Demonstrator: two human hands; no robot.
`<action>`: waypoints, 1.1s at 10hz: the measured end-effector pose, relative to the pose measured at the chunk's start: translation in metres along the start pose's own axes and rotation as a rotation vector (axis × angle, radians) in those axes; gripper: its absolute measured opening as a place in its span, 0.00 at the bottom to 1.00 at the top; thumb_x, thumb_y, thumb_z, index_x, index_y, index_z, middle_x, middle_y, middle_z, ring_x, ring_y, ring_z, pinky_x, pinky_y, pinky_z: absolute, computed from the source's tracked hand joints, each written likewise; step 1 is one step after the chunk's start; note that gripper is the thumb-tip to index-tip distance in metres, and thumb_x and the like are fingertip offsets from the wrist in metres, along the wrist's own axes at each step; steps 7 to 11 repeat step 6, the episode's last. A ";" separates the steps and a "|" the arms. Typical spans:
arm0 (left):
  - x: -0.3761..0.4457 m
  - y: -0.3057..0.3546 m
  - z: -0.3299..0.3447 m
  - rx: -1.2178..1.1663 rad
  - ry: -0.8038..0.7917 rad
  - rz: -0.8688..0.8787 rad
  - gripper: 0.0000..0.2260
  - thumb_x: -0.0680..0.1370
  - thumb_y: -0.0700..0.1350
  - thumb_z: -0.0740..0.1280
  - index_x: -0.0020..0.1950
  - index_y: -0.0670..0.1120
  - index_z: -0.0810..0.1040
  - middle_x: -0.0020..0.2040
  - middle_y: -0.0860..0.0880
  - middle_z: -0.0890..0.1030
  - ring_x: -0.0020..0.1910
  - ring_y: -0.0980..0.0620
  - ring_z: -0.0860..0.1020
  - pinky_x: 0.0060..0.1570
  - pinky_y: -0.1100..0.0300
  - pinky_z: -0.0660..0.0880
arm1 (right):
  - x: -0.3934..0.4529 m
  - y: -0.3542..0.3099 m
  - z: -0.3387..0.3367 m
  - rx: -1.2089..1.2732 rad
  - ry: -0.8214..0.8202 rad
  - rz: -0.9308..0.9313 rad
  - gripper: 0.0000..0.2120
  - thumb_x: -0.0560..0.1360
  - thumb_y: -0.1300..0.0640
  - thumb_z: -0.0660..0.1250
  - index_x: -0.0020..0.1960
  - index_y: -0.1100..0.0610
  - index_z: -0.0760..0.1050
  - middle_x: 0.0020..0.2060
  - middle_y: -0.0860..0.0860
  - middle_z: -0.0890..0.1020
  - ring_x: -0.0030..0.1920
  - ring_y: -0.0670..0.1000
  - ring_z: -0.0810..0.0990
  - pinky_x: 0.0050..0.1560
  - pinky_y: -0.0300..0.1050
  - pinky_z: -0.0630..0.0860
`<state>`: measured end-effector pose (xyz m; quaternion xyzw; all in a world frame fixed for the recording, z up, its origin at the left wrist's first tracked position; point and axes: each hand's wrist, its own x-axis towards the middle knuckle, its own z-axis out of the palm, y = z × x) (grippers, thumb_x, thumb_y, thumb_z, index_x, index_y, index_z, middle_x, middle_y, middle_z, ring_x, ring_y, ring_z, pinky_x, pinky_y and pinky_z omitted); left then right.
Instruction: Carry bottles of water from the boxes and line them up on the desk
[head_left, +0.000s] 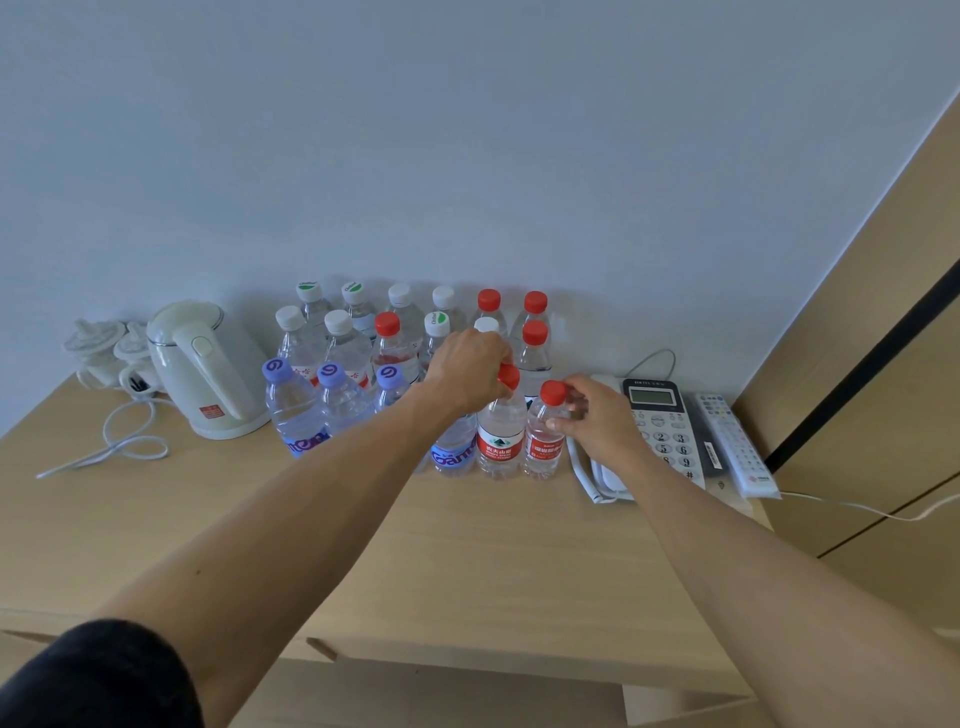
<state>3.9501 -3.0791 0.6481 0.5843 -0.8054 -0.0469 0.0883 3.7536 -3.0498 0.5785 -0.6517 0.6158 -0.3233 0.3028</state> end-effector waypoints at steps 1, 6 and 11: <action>-0.001 0.000 0.001 0.016 0.011 0.001 0.13 0.74 0.49 0.76 0.57 0.47 0.84 0.50 0.48 0.85 0.49 0.48 0.81 0.50 0.53 0.80 | 0.000 0.000 0.001 -0.017 0.001 -0.007 0.19 0.68 0.61 0.78 0.55 0.51 0.77 0.47 0.46 0.80 0.48 0.46 0.79 0.50 0.39 0.70; -0.008 -0.035 -0.035 -0.071 0.248 -0.035 0.21 0.76 0.56 0.72 0.67 0.49 0.79 0.56 0.47 0.84 0.58 0.45 0.79 0.51 0.51 0.77 | 0.015 -0.025 -0.014 -0.137 0.009 -0.047 0.20 0.70 0.63 0.73 0.60 0.53 0.76 0.55 0.50 0.81 0.53 0.49 0.81 0.55 0.43 0.77; -0.008 -0.035 -0.035 -0.071 0.248 -0.035 0.21 0.76 0.56 0.72 0.67 0.49 0.79 0.56 0.47 0.84 0.58 0.45 0.79 0.51 0.51 0.77 | 0.015 -0.025 -0.014 -0.137 0.009 -0.047 0.20 0.70 0.63 0.73 0.60 0.53 0.76 0.55 0.50 0.81 0.53 0.49 0.81 0.55 0.43 0.77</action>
